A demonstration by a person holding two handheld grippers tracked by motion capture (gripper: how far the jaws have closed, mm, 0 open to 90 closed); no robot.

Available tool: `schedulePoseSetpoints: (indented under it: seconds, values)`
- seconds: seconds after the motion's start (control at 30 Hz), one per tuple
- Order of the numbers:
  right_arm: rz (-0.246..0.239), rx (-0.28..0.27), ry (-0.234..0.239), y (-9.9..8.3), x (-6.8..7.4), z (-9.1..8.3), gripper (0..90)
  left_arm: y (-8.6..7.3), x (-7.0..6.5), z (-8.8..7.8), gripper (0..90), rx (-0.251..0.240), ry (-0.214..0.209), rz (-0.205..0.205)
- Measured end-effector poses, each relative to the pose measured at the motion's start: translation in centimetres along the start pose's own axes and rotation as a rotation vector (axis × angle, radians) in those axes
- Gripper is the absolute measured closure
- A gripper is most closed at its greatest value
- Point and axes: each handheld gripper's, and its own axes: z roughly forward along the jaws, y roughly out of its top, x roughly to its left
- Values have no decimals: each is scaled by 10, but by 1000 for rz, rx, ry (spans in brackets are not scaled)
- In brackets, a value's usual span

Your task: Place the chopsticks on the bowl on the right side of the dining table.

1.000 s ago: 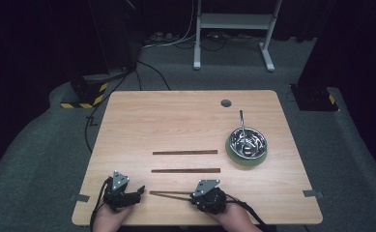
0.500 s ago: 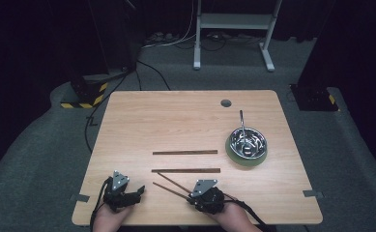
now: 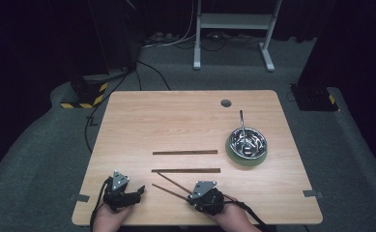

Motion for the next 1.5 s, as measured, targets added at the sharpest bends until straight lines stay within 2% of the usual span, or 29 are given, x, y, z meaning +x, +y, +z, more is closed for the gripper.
schedulePoseSetpoints:
  seconds: [0.2,0.33,0.7,0.93,0.97,1.13,1.5]
  values:
    - [-1,-2,0,0,0,0,835,0,0,0,204,0,0,0]
    - [8,-23,3,2,-2,-4,835,0,0,0,204,0,0,-1]
    - [10,-45,-24,2,-6,-16,835,0,0,0,203,1,-3,3]
    - [44,-60,-53,-3,-19,-31,834,0,0,0,203,1,-5,6]
    - [66,-65,-55,-6,-22,-35,834,0,0,0,203,1,-6,7]
    - [69,-68,-66,-12,-28,-41,835,0,0,0,203,1,-7,10]
    - [131,-51,-158,-37,-57,-73,836,0,0,0,204,1,-8,10]
